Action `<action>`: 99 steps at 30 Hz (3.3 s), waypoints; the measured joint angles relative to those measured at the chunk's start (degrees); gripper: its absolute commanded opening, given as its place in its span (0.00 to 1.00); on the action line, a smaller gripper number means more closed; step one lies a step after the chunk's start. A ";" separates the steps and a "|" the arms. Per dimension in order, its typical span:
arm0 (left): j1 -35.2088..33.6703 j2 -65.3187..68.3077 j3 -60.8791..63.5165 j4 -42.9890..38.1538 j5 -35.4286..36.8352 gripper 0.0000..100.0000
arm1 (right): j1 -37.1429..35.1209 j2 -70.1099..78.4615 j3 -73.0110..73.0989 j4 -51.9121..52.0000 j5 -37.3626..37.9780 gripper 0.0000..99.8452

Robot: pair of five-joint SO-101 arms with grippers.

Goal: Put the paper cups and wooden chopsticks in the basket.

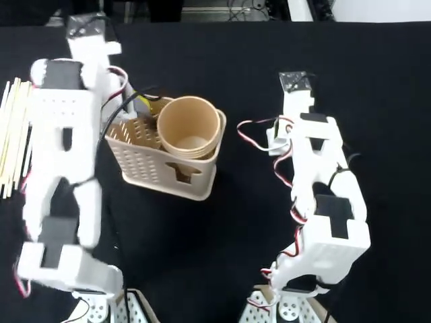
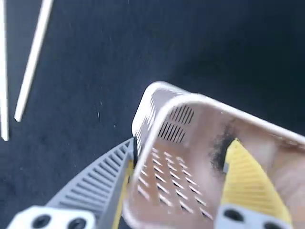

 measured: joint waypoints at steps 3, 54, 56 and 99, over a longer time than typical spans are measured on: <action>-0.09 -8.53 -1.41 0.00 -1.93 0.30 | 0.00 0.00 0.00 0.00 0.00 0.01; -37.45 76.04 -67.34 -1.85 -23.74 0.03 | 0.00 0.00 0.00 0.00 0.00 0.01; -36.48 76.04 -67.52 -0.79 -23.74 0.03 | 0.00 0.00 0.00 0.00 0.00 0.01; -16.53 -19.78 3.69 -13.89 -8.00 0.03 | 0.00 0.00 0.00 0.00 0.00 0.01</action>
